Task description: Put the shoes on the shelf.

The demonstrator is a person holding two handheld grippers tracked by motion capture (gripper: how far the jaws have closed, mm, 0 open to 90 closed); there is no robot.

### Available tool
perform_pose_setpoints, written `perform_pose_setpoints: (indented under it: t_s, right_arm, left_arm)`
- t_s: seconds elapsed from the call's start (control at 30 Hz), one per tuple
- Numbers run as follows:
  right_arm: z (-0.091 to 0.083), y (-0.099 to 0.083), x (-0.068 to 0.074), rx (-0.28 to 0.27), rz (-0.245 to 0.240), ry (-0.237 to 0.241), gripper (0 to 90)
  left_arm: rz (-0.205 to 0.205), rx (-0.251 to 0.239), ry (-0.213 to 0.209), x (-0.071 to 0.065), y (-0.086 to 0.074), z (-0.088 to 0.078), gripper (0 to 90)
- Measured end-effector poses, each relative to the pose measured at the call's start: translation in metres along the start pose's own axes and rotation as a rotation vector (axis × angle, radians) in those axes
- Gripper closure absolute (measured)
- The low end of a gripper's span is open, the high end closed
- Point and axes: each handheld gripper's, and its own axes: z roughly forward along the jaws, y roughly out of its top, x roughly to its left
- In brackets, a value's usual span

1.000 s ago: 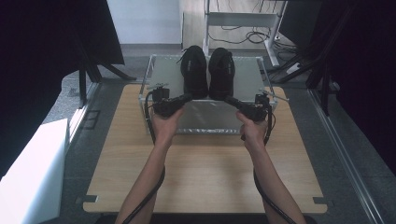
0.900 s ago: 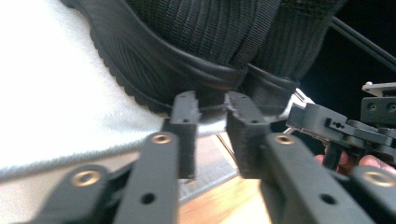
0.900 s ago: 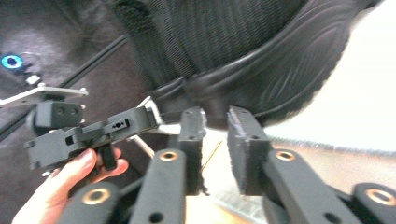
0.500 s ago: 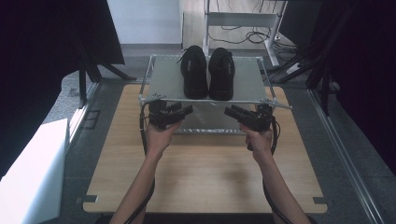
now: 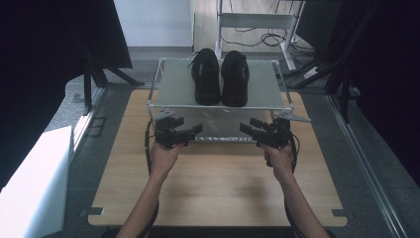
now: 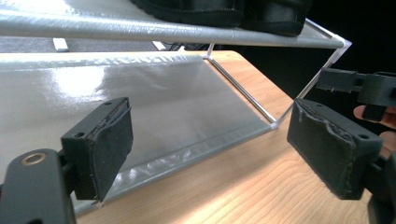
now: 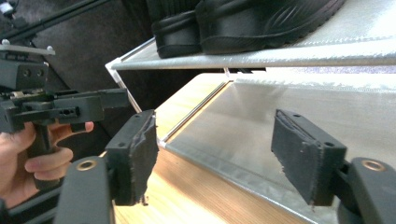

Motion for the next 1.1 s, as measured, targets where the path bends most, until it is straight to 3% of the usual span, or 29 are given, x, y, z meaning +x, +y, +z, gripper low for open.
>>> perform_pose_setpoints:
  t_s: [0.2, 0.37, 0.63, 0.83, 1.0, 1.1]
  right_arm:
    - [-0.007, -0.006, 0.002, 0.03, -0.035, -0.029, 22.2]
    - [-0.015, -0.01, 0.003, 0.05, -0.05, -0.033, 16.8]
    - [-0.029, -0.015, 0.006, 0.079, -0.089, -0.036, 13.7]
    - [-0.04, -0.024, 0.007, 0.135, -0.149, -0.088, 11.7]
    - [-0.049, -0.035, 0.006, 0.174, -0.174, -0.109, 7.5]
    - [-0.056, -0.04, 0.008, 0.191, -0.184, -0.115, 4.2]
  left_arm:
    - [0.024, 0.017, 0.018, -0.001, -0.009, -0.006, 10.6]
    - [0.054, 0.036, 0.047, -0.003, -0.015, -0.013, 0.0]
    - [0.111, 0.051, 0.066, -0.007, -0.026, -0.025, 0.0]
    - [0.171, 0.089, 0.082, -0.012, -0.037, -0.034, 0.0]
    - [0.201, 0.098, 0.069, -0.02, -0.044, -0.045, 0.0]
    - [0.197, 0.088, 0.049, -0.024, -0.049, -0.052, 0.0]
